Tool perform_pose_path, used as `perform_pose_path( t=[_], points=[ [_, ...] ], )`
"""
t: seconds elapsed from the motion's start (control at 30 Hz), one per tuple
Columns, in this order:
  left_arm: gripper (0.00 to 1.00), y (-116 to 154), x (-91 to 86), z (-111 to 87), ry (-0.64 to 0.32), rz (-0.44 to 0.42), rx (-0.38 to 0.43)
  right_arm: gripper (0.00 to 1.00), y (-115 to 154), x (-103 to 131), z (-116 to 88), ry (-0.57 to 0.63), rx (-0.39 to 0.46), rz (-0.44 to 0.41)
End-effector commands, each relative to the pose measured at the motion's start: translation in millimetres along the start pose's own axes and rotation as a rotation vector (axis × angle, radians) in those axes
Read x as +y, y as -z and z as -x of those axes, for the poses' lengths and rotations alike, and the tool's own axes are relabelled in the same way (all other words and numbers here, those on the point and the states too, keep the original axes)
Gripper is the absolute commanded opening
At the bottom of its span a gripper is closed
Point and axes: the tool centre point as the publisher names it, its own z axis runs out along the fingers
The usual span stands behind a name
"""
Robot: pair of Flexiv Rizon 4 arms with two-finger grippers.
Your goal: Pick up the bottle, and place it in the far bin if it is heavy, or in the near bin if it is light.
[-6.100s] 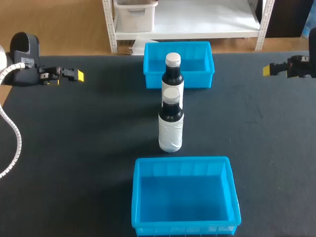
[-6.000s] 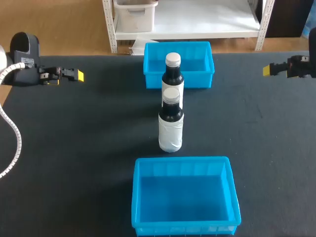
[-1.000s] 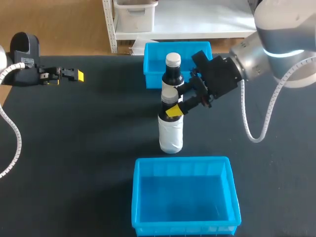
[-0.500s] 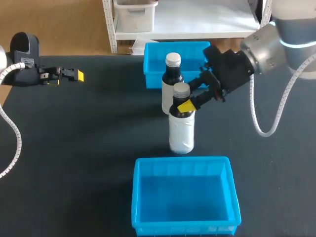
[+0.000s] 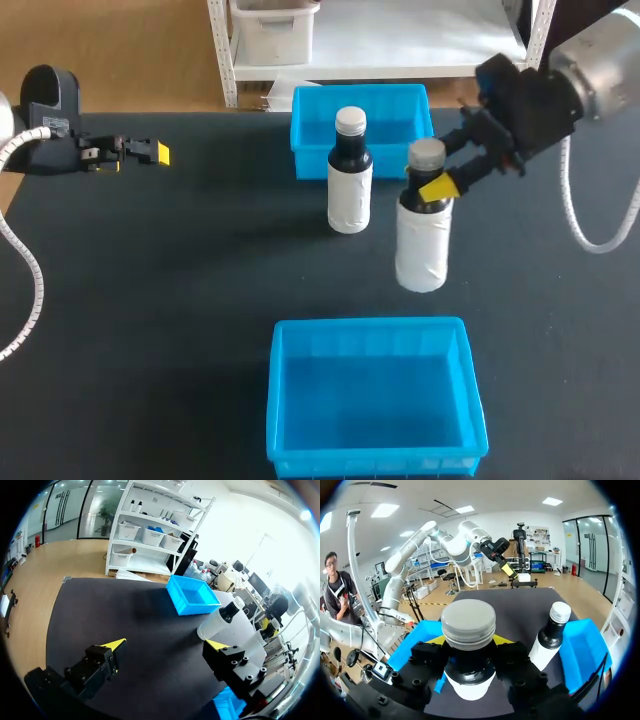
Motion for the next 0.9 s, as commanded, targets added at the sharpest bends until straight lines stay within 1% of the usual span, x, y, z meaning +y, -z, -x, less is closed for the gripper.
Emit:
perform_pose_path(
  t=[0.03,0.27,0.57,0.77,0.9],
  points=[
    [1.0,0,0.0,0.0,0.0,0.0,0.0,0.18,18,21,7,0.006,-0.001,-0.028],
    [1.0,0,0.0,0.0,0.0,0.0,0.0,0.18,32,41,16,0.013,0.003,-0.029],
    [1.0,0,0.0,0.0,0.0,0.0,0.0,0.18,30,59,29,0.019,0.0,-0.002],
    [1.0,0,0.0,0.0,0.0,0.0,0.0,0.17,29,56,38,0.033,0.012,0.005],
    [1.0,0,0.0,0.0,0.0,0.0,0.0,0.18,42,44,41,0.033,0.027,-0.02]
  ],
)
